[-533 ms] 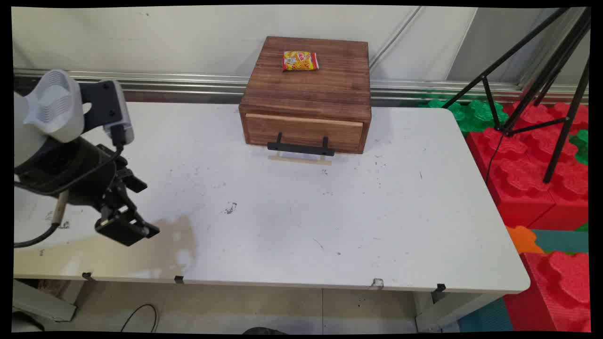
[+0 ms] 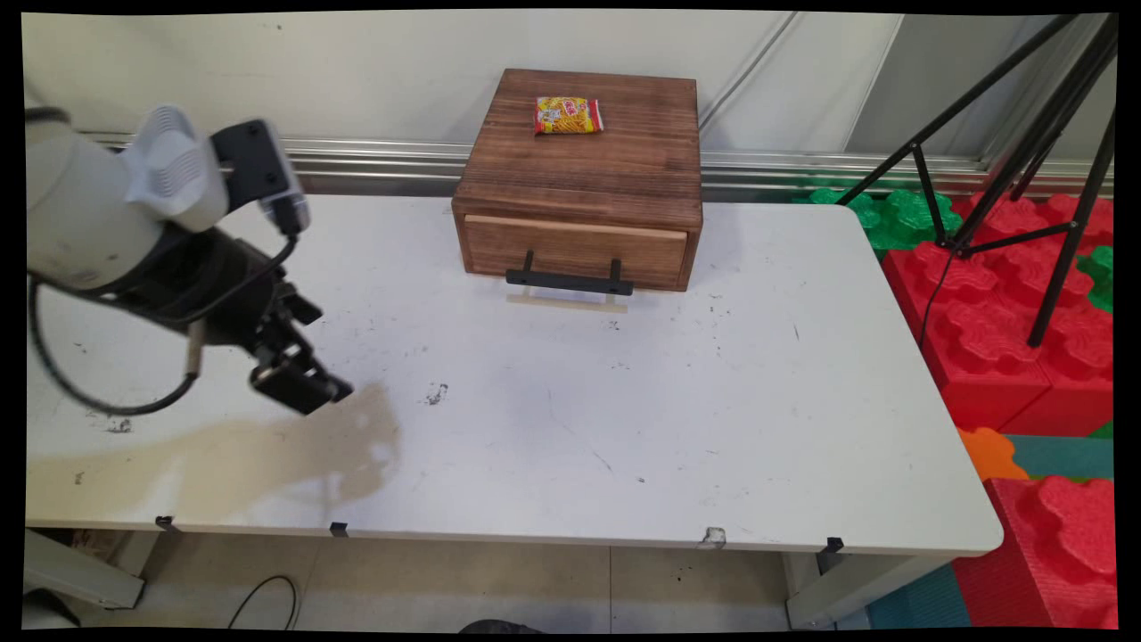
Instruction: Open the drawer
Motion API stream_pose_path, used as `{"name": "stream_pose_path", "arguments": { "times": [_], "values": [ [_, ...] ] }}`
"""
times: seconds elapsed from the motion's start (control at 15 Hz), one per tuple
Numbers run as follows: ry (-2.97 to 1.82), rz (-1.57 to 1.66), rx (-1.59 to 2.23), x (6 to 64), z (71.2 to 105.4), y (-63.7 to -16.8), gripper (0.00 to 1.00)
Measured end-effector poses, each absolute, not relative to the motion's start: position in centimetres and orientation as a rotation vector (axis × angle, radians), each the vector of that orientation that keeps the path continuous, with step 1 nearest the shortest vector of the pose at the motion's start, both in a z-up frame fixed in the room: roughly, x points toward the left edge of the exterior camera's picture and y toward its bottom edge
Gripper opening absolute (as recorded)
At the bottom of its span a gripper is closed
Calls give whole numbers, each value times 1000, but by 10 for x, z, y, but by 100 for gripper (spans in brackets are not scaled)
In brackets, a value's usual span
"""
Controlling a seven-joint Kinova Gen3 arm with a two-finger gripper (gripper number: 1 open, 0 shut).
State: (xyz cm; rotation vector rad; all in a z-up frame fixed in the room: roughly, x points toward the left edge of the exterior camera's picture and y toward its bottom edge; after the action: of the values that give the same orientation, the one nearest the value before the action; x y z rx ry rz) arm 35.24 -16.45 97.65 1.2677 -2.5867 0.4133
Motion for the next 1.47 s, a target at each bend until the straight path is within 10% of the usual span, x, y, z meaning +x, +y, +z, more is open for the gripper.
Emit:
{"name": "stream_pose_path", "arguments": {
  "times": [1.47],
  "values": [
    [-2530, 617, 1108, 286, 934, -345, 100]
  ]
}}
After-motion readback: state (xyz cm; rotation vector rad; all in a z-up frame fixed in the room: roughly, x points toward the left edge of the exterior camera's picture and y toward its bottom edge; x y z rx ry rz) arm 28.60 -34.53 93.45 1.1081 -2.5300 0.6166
